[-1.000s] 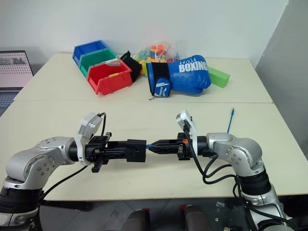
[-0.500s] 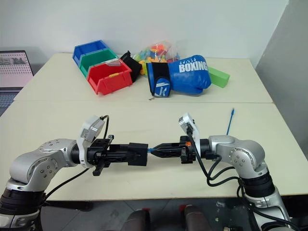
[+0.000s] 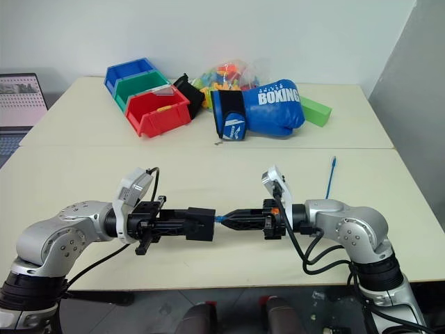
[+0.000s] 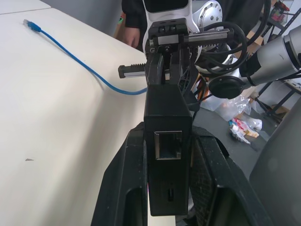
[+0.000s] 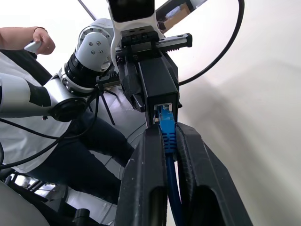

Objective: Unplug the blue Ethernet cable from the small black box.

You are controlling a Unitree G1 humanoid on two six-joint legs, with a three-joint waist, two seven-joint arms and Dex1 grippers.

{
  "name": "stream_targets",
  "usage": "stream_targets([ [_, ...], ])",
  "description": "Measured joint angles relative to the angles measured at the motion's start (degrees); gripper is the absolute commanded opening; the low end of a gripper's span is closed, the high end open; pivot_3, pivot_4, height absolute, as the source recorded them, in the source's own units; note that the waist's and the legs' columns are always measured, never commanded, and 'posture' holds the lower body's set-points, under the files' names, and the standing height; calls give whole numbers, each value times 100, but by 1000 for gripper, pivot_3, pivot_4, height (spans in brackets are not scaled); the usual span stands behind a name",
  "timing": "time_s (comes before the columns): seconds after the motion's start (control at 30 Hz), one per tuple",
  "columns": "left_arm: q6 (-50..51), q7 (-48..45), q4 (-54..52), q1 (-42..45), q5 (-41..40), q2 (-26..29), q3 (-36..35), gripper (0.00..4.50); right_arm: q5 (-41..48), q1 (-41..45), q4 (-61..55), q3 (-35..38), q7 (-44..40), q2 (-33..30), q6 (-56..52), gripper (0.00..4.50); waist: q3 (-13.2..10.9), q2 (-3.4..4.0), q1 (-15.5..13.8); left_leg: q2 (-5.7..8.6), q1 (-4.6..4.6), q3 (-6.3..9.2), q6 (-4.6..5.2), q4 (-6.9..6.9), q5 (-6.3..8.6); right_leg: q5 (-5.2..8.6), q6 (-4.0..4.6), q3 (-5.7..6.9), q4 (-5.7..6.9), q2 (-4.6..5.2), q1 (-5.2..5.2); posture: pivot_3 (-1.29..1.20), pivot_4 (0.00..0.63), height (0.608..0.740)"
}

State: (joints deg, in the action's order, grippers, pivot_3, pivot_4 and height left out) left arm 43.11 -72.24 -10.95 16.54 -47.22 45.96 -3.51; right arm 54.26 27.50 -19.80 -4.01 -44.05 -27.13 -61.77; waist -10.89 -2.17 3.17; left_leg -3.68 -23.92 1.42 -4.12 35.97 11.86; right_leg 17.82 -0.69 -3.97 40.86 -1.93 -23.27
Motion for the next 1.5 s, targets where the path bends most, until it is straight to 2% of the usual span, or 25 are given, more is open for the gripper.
stream_targets([
  [0.13, 9, 34, 45, -37, 41, 36, -82, 784, 58, 15, 0, 240, 186, 123, 2, 2049, 0, 0, 0, -1, 0, -1, 0, -2, 0, 0, 0, -1, -2, 0, 0, 0, 150, 740],
  [0.17, 11, 34, 43, -37, 41, 37, -82, 784, 61, 15, -1, 228, 202, 145, 1, 2093, -1, 1, 1, 0, -1, -1, 0, -3, 0, 0, 0, -1, -2, 0, -1, 0, 150, 740],
  [0.83, 44, 11, -48, -39, 40, 34, -65, 784, -405, 180, 133, -530, 152, 511, 259, 2093, -1, 1, 4, -1, -2, 0, 0, -3, 0, 0, 0, -1, -3, 0, -1, 0, 150, 740],
  [1.5, 43, 12, -79, -63, 40, 27, -65, 784, -577, 284, 377, -635, -95, 482, 268, 2093, -1, 2, 4, -1, -2, -1, 0, -2, 0, 0, 0, -1, -3, 0, -1, 0, 150, 740],
])
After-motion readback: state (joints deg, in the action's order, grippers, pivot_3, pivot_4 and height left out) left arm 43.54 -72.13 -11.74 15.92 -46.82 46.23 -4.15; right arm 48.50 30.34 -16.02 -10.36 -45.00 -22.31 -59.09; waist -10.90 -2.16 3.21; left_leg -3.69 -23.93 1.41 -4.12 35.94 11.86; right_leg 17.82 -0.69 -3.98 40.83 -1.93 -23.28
